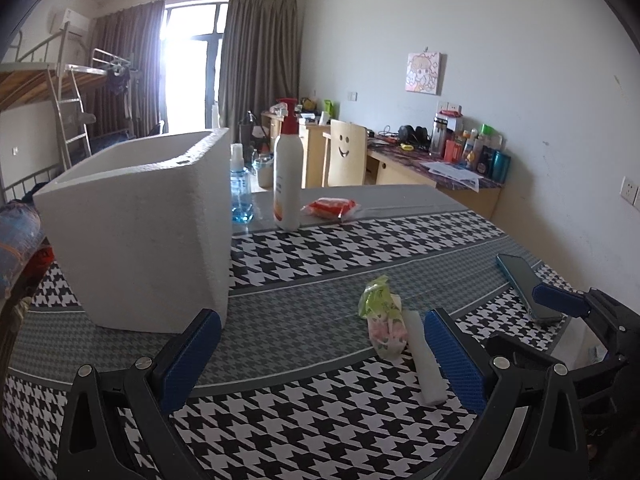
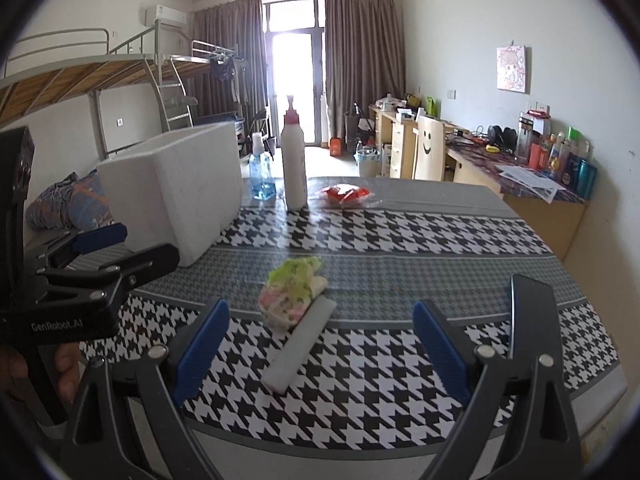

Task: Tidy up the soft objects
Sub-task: 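Move both tools toward the green-and-pink packet and white foam strip, then close the left tool on the green-and-pink packet and lift it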

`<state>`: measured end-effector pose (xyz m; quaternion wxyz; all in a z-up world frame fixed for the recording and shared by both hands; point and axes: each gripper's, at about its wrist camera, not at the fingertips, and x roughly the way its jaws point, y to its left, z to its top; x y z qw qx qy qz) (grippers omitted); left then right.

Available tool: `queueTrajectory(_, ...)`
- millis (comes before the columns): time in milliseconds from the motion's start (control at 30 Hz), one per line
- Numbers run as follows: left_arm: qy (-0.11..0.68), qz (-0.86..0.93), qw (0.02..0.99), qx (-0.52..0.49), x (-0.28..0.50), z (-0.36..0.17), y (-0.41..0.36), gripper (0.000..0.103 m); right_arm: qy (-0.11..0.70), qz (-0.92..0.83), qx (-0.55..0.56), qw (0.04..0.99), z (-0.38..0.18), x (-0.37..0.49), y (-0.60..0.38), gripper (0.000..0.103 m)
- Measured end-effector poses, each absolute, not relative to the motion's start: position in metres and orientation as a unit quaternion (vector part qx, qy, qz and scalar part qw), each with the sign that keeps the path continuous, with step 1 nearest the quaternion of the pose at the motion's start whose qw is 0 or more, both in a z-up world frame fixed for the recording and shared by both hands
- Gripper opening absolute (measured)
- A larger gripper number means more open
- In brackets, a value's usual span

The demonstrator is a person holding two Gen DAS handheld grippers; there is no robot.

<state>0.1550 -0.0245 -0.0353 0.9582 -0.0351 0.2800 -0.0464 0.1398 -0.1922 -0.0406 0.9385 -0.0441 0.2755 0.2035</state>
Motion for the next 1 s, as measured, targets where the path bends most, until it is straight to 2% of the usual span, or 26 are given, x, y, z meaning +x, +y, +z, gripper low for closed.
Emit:
queueTrajectory(500,0.318,-0.083,0.944,-0.016,0.177,-0.056,-0.045,0.101,0.302,0.188,-0.038,0.934,-0.060,0.150,-0.207,0.095)
queueTrajectory(1000,0.378,-0.112,0.919,-0.012,0.215,-0.080,-0.062,0.085,0.316,0.181,-0.043,0.930,-0.076,0.160,-0.215,0.095)
